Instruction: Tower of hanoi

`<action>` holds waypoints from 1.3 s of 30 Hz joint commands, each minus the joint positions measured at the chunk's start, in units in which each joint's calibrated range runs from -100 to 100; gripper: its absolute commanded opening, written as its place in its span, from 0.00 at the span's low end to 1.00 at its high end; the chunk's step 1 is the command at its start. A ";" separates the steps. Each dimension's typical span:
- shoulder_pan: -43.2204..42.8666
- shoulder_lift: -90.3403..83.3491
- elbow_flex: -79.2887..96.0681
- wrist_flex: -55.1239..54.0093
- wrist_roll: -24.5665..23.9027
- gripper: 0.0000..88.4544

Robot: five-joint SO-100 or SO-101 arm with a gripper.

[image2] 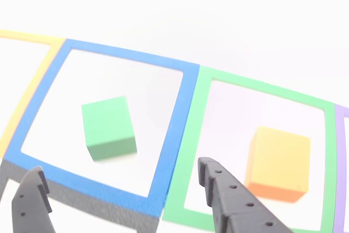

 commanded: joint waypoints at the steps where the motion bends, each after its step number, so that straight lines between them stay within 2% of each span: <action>1: -2.63 6.92 5.48 -22.85 0.36 0.41; 10: -4.83 24.36 8.12 -43.50 0.36 0.41; 17: -3.97 44.47 2.93 -59.37 0.36 0.41; 27: -3.87 61.99 -11.25 -63.01 0.36 0.40; 39: -6.56 71.59 -15.16 -68.52 0.36 0.40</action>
